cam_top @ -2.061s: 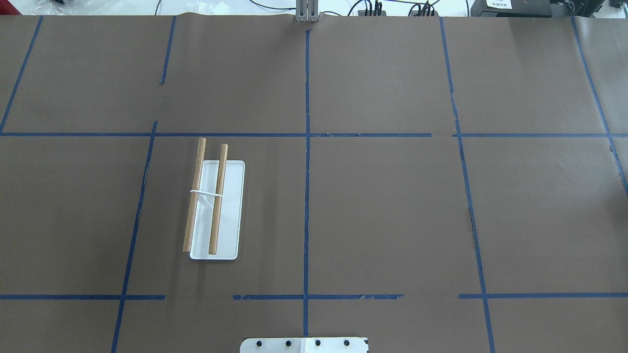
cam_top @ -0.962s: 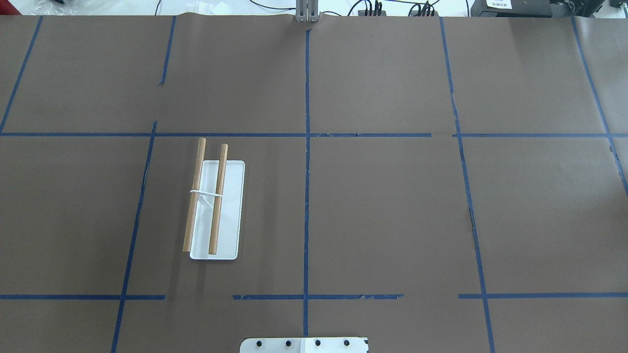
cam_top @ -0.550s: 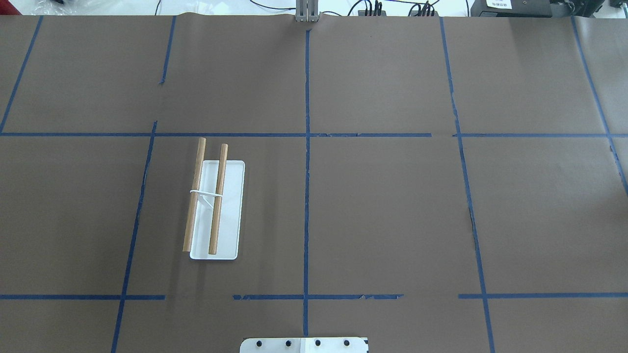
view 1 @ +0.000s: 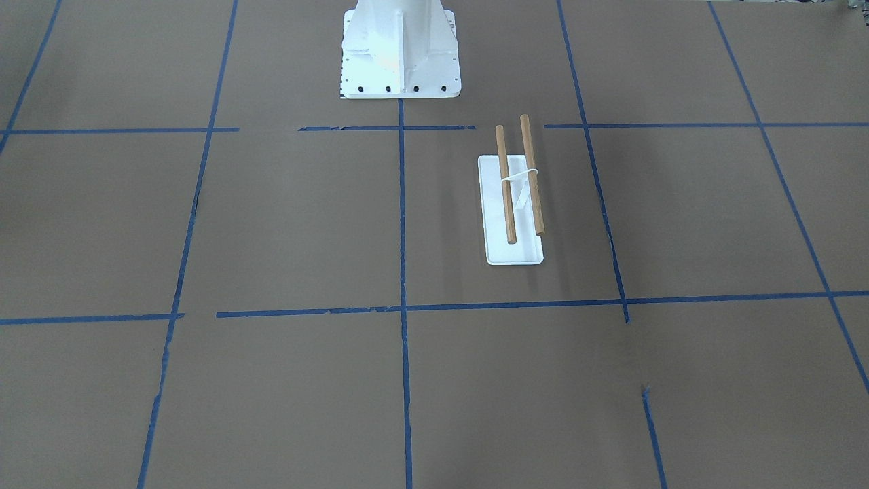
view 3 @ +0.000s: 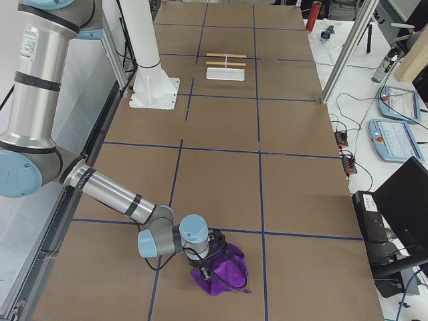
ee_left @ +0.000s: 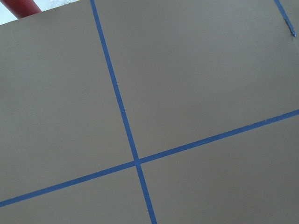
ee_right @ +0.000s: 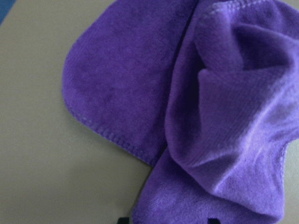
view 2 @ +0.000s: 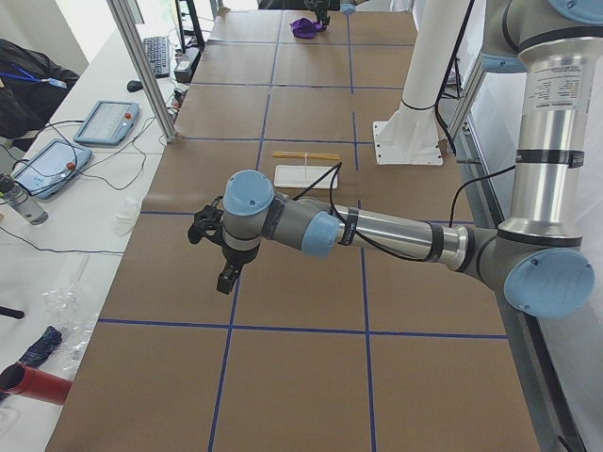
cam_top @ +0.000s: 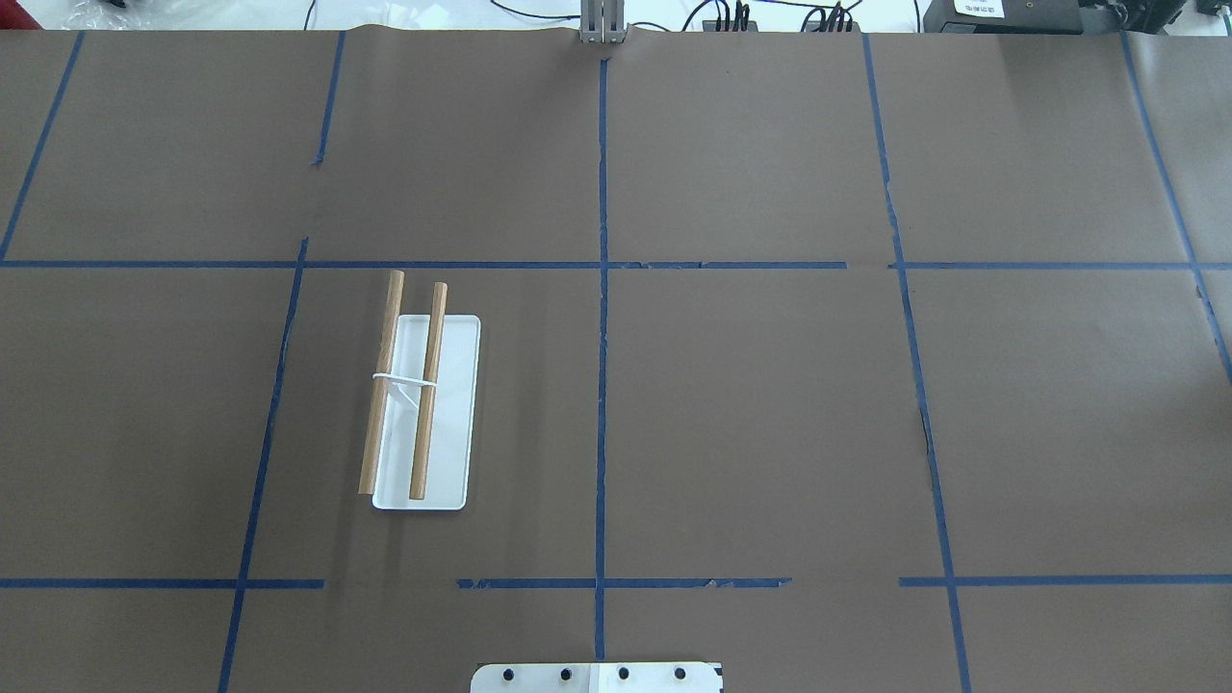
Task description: Hang towel on rack
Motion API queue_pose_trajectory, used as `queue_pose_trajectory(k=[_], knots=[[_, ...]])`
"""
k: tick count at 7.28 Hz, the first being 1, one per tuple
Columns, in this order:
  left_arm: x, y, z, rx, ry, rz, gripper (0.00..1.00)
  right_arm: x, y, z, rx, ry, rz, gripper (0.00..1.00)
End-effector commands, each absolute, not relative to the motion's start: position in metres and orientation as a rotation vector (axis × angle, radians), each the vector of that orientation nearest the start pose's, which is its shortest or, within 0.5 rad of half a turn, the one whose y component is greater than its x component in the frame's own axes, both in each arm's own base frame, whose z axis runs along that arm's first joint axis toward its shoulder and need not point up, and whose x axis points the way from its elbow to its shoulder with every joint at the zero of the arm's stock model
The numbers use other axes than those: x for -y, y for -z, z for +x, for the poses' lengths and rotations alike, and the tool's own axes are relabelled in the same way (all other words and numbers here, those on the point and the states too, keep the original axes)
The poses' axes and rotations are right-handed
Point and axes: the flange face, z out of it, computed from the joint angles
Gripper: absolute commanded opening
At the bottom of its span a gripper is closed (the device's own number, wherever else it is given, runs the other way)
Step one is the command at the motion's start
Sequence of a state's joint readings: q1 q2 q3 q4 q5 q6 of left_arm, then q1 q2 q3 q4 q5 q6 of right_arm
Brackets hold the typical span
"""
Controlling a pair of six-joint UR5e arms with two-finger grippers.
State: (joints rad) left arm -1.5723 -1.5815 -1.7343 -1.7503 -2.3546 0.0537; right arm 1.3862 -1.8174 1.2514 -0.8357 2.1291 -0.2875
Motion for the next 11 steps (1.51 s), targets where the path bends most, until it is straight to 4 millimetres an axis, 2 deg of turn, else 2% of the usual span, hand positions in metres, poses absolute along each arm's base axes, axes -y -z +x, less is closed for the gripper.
queue_pose_trajectory(k=[1,3,4,7,8,9,10,11], knots=[[0.509,-0.551,-0.064,-0.765,-0.188,0.357,1.00,0.350,-0.852,0.015,0.537,0.543,0.201,0.00],[0.509,-0.551,-0.064,-0.765,-0.188,0.358,1.00,0.357,-0.844,0.013,0.548,0.556,0.223,0.00],[0.509,-0.551,-0.064,-0.766,-0.188,0.357,1.00,0.367,-0.834,0.011,0.549,0.564,0.248,0.00],[0.513,-0.536,-0.064,-0.760,-0.220,0.438,1.00,0.391,-0.765,0.018,0.625,0.535,0.312,0.00],[0.516,-0.541,-0.064,-0.759,-0.227,0.458,1.00,0.404,-0.715,0.018,0.659,0.523,0.296,0.00],[0.515,-0.535,-0.064,-0.760,-0.229,0.472,1.00,0.417,-0.653,0.019,0.659,0.510,0.278,0.00],[0.515,-0.516,-0.063,-0.772,-0.204,0.497,1.00,0.434,-0.584,0.020,0.661,0.506,0.267,0.00],[0.513,-0.502,-0.062,-0.780,-0.194,0.532,1.00,0.458,-0.526,0.029,0.653,0.494,0.294,0.00]])
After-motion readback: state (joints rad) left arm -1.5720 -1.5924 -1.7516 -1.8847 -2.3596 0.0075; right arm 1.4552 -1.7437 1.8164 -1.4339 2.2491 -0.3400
